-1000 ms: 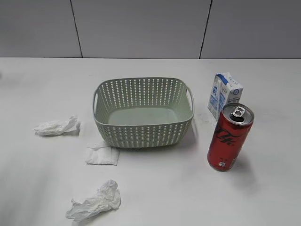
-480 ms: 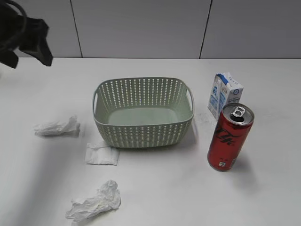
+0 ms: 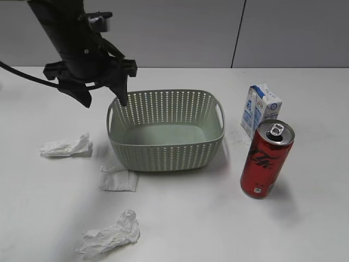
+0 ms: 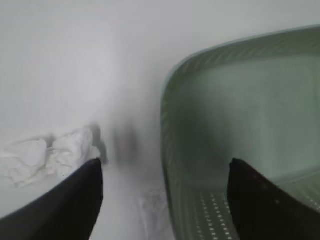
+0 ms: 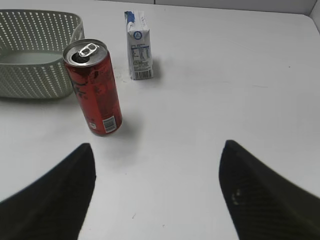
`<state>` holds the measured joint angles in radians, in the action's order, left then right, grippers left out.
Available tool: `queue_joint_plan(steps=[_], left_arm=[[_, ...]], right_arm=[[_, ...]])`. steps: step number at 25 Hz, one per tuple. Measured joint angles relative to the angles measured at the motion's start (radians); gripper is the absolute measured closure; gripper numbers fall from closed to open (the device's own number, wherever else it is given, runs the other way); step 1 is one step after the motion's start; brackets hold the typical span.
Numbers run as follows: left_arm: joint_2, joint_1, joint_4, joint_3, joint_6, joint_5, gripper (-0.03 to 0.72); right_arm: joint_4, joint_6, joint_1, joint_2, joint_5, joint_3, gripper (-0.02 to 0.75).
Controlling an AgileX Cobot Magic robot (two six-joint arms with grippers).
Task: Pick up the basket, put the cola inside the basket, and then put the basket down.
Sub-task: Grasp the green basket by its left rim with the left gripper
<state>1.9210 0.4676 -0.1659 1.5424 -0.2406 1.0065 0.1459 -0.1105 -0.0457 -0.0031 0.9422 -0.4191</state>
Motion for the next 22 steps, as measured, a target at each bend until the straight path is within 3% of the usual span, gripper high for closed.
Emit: queue_joint_plan(steps=[15, 22], left_arm=[[0.185, 0.018, 0.030, 0.043, -0.095, 0.014, 0.106], [0.198, 0.018, 0.030, 0.044, -0.108, -0.004, 0.232]], right_arm=[[0.000, 0.000, 0.000, 0.000, 0.000, 0.000, 0.153], [0.000, 0.000, 0.000, 0.000, 0.000, 0.000, 0.153]])
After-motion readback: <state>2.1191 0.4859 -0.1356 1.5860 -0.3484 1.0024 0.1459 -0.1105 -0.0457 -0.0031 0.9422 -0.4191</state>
